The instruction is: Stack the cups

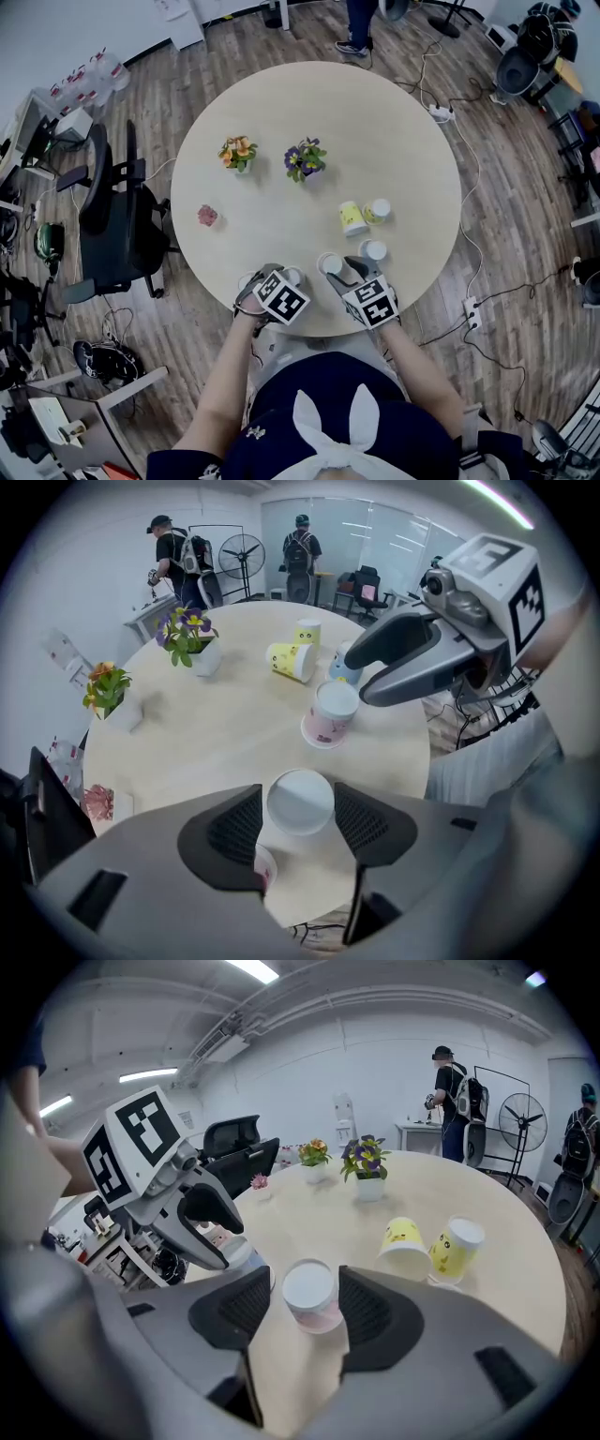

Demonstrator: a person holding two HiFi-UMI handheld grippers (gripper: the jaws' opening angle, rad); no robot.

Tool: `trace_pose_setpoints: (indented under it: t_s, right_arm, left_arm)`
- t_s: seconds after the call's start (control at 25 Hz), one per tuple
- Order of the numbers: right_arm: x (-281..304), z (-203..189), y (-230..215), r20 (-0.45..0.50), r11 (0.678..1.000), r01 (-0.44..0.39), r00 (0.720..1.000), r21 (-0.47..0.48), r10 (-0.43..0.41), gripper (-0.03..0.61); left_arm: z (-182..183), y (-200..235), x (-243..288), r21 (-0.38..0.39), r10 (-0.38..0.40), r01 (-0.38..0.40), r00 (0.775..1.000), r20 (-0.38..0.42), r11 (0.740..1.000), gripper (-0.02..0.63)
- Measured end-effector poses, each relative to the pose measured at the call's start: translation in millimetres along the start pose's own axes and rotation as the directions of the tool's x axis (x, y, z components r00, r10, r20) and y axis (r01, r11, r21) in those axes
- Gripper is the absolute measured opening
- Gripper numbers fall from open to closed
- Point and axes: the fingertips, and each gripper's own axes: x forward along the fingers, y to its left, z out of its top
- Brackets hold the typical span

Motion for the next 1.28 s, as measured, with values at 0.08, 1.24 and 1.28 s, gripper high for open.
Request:
trace_pose_setpoints:
  t_s: [0.08,1.24,1.28]
  right_arm:
    - [-3.6,1.2,-0.4,0.007,1.0,-0.003,1.0,-0.003,0.003,0.235]
    - [-54.8,-16.9,-98.1,0.019,0.959,0.283,0.959,0.021,-0.284,0.253]
    - [-53.1,-21.4,-103.2,0.0,0.959,0.284,0.959,0.017,-0.284,0.256]
  left_arm:
    - [-0.7,1.4,-6.0,-0.027,0.001,-0.001,1.0,0.031,1.0,0.247]
    - [6.9,-0.4,12.1,0.028,0.123,-0.126,0.988,0.093,0.992,0.219]
    - [9.3,0.0,12.5,0.033,0.125,-0.128,0.988,0.096,0.991,0.219]
